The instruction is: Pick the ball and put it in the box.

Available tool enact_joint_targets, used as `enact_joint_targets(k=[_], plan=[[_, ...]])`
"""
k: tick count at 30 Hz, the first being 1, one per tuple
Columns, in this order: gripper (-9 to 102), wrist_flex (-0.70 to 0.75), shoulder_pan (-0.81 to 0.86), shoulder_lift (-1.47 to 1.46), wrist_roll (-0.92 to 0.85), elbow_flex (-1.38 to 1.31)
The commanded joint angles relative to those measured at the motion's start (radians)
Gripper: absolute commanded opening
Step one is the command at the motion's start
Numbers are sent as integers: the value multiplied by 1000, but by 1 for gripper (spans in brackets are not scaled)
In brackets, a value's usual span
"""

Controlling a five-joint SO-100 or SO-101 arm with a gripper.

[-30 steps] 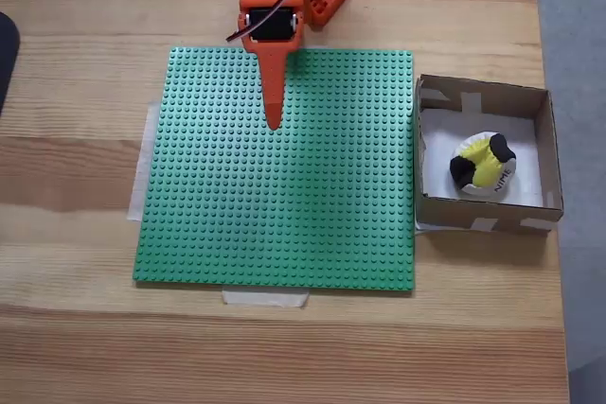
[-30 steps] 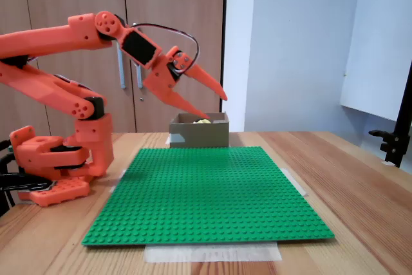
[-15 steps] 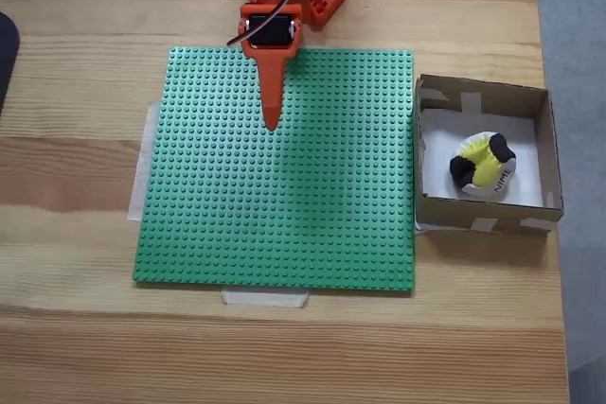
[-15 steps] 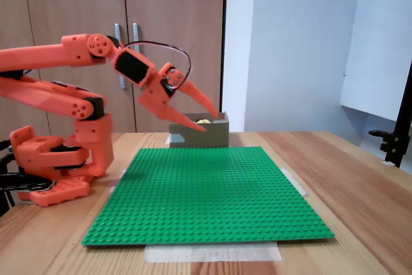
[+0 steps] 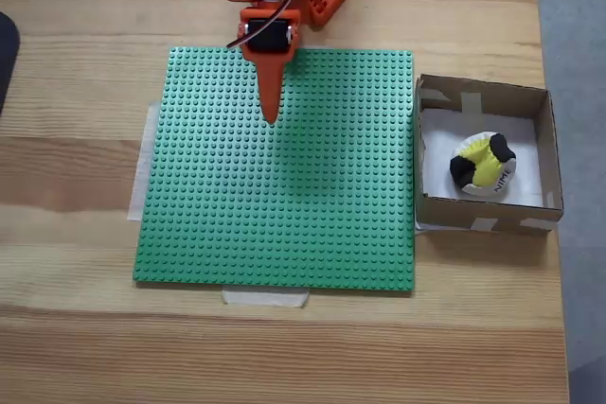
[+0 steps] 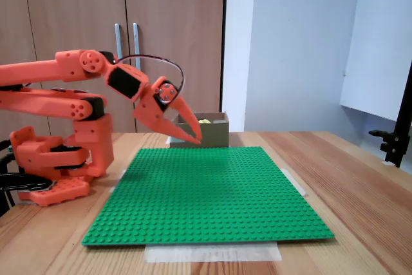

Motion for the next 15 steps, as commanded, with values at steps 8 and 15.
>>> enact_joint_targets(k=[8,15], plan=[[0,-11,3,78,-20,74],[-1,-9,2,118,-23,127]])
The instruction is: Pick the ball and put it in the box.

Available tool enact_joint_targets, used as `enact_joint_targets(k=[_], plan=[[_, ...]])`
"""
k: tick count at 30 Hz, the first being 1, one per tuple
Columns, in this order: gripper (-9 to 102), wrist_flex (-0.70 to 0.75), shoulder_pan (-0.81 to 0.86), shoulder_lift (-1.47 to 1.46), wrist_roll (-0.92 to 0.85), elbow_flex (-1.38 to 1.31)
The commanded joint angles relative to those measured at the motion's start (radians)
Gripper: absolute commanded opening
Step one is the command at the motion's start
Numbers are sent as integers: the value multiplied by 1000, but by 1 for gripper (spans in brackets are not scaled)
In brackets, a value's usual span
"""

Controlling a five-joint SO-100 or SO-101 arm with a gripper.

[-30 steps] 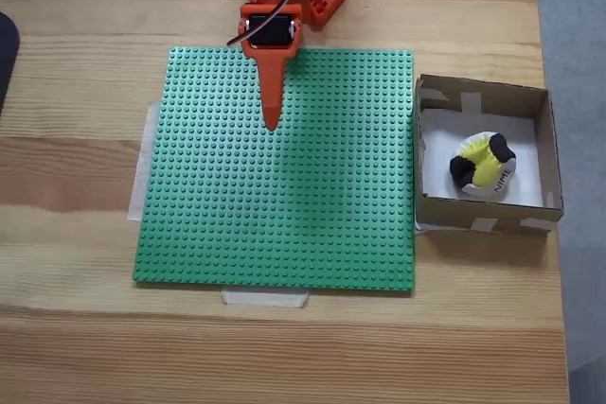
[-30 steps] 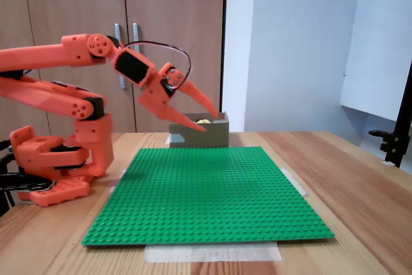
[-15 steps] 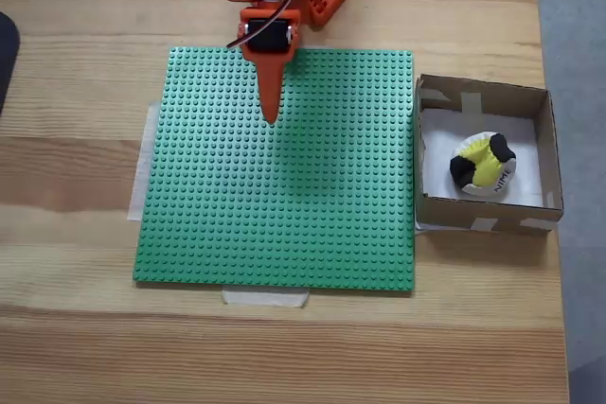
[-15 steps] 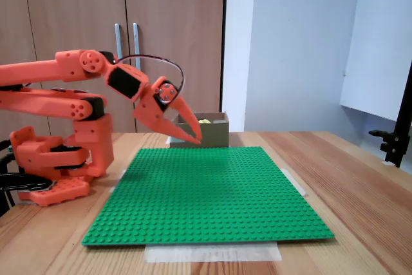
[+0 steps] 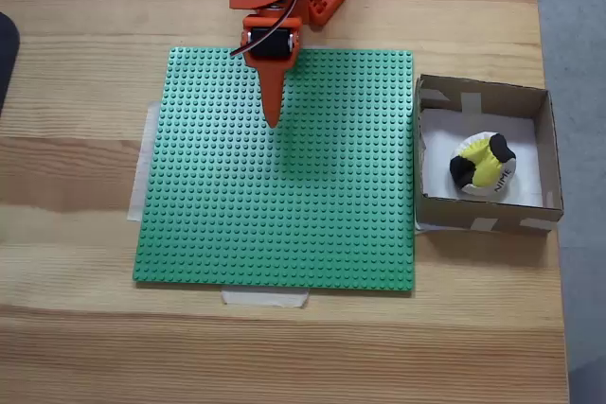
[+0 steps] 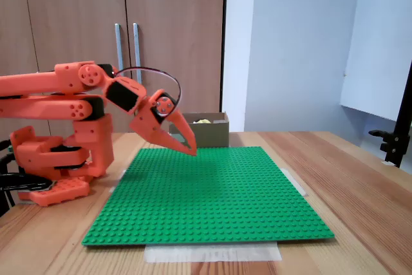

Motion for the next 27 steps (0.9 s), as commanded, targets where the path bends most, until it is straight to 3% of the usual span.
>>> enact_joint_targets(k=[1,27], plan=[[-1,-9,2,20,-12,8],[0,-52,-9,46,-14,172]])
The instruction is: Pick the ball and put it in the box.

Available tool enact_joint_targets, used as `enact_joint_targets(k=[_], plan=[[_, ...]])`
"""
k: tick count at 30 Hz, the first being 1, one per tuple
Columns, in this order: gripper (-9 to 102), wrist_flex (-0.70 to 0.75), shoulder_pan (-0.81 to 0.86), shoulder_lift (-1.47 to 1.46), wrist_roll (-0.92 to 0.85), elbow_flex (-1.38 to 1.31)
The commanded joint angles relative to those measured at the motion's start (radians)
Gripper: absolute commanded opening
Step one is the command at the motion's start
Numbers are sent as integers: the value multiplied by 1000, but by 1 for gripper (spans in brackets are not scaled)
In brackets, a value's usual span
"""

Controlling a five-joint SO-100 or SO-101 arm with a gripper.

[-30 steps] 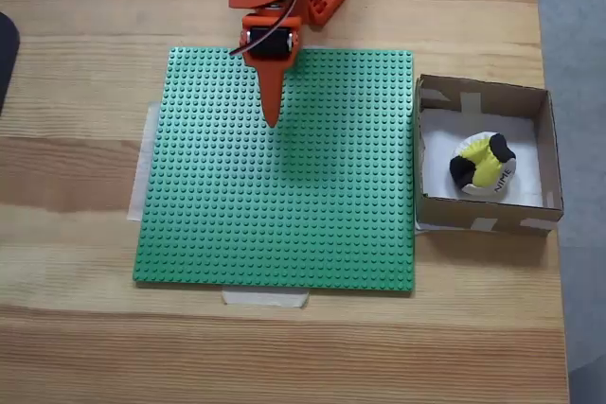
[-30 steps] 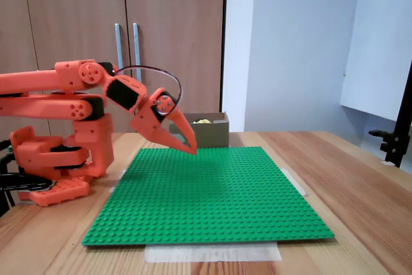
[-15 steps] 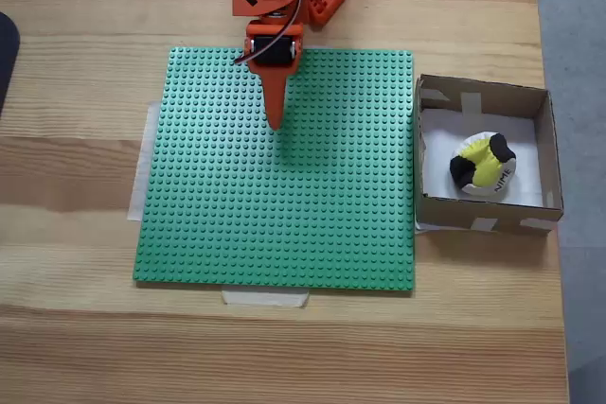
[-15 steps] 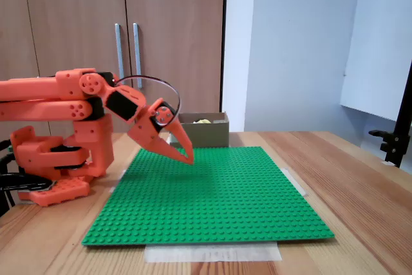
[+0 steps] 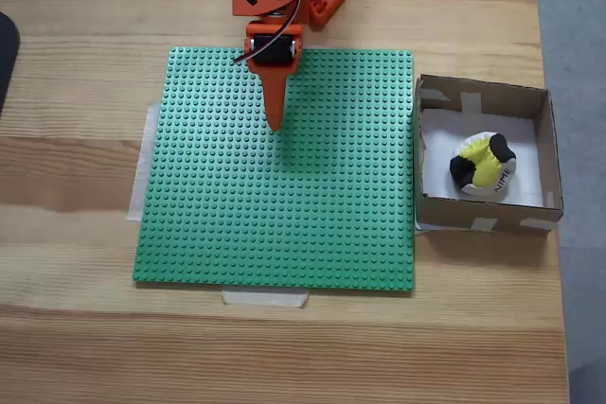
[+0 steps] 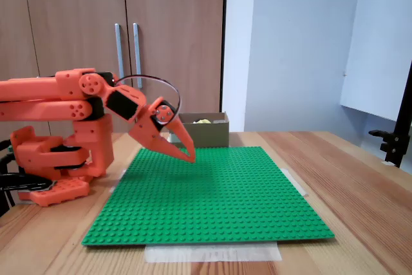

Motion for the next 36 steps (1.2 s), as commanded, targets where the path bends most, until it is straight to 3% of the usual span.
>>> enact_joint_targets(k=[1,36], plan=[[0,-21,-9,9,-3,25],[2,-8,9,9,-20,71]])
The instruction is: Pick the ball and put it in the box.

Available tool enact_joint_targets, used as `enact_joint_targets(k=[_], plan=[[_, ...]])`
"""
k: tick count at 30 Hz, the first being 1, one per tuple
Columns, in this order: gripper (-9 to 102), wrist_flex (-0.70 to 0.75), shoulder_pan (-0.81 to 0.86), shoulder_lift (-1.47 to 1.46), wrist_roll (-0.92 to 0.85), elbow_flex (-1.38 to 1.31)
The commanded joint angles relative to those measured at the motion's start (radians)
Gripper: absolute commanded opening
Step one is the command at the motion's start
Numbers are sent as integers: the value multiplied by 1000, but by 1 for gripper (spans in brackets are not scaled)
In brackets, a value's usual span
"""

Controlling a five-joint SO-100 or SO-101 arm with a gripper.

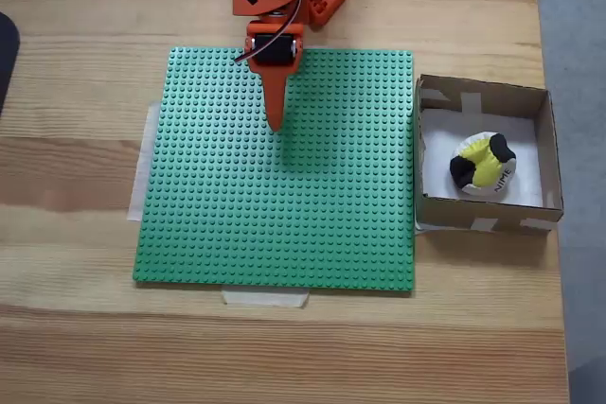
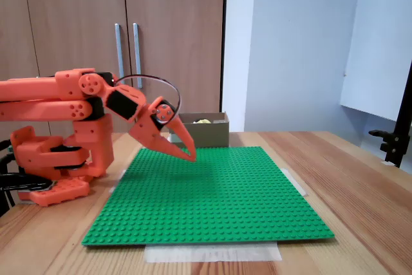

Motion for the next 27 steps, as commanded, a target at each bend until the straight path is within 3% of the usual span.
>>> enact_joint_targets(k=[1,27], plan=[[1,5,11,9,-2,26],[-1,3,25,9,46,26]])
